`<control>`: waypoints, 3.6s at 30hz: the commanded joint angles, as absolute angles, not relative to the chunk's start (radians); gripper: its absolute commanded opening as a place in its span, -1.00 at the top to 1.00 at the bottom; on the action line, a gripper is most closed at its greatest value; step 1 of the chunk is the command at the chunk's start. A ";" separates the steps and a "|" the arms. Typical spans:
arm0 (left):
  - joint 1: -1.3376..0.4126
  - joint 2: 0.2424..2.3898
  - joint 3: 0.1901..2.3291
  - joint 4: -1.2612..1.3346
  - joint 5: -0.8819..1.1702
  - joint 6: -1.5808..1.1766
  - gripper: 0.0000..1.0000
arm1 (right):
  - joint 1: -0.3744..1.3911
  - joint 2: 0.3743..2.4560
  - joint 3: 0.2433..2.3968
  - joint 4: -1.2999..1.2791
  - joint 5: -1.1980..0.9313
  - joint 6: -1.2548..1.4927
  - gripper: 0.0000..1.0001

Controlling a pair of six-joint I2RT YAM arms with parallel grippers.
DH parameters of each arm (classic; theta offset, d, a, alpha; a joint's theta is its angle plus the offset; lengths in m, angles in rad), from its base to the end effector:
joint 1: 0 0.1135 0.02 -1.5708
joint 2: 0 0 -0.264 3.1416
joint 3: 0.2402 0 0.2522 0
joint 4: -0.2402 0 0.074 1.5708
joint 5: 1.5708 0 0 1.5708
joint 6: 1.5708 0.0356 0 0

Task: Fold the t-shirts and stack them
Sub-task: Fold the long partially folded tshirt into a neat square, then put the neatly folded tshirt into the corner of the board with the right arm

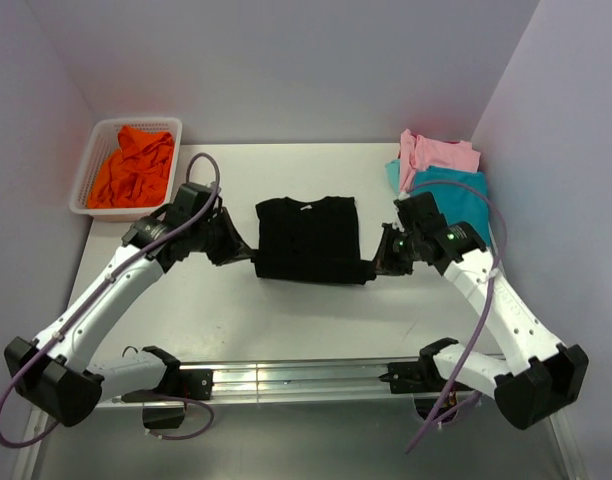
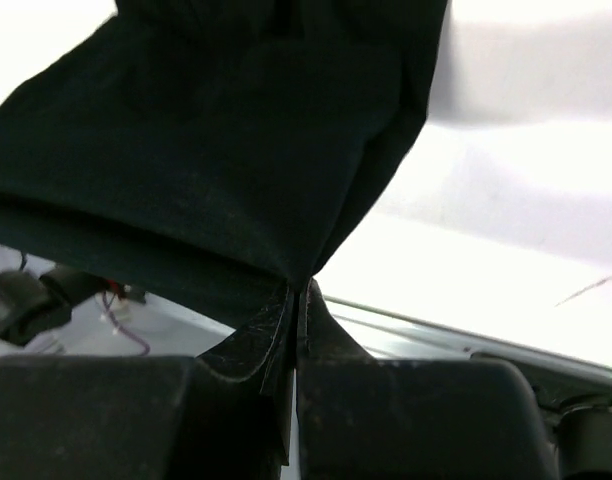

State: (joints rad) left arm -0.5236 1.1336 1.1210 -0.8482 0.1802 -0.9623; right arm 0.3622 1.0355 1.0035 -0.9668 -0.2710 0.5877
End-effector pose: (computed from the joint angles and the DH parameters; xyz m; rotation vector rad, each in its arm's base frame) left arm 0.1916 -0.1180 0.3269 -0.4832 2.5698 -0.8292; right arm 0.1750 0.0765 0.3016 0.1942 2.6676 0.6834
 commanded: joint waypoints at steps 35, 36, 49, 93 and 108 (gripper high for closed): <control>-0.143 1.893 1.675 -0.675 0.288 -0.730 -0.99 | 0.218 1.757 1.482 -0.749 -0.181 0.526 -1.00; -0.143 1.844 1.642 -0.660 0.293 -0.736 -0.99 | 0.216 1.749 1.430 -0.733 -0.201 0.531 -1.00; -0.149 1.543 1.310 -0.690 0.290 -0.735 -0.99 | 0.227 1.943 1.362 -0.588 -0.207 0.537 -1.00; -0.063 1.189 0.853 -0.594 0.291 -0.669 -0.99 | 0.058 2.201 2.218 -1.161 0.141 0.405 1.00; -0.054 1.193 0.804 -0.557 0.337 -0.644 -0.99 | -0.163 2.131 2.334 -1.170 0.005 0.411 1.00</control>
State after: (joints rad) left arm -0.0593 1.2121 0.8043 -0.5949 0.3096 -0.6689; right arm -0.1806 2.2169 2.2528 -1.1717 0.0502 0.4175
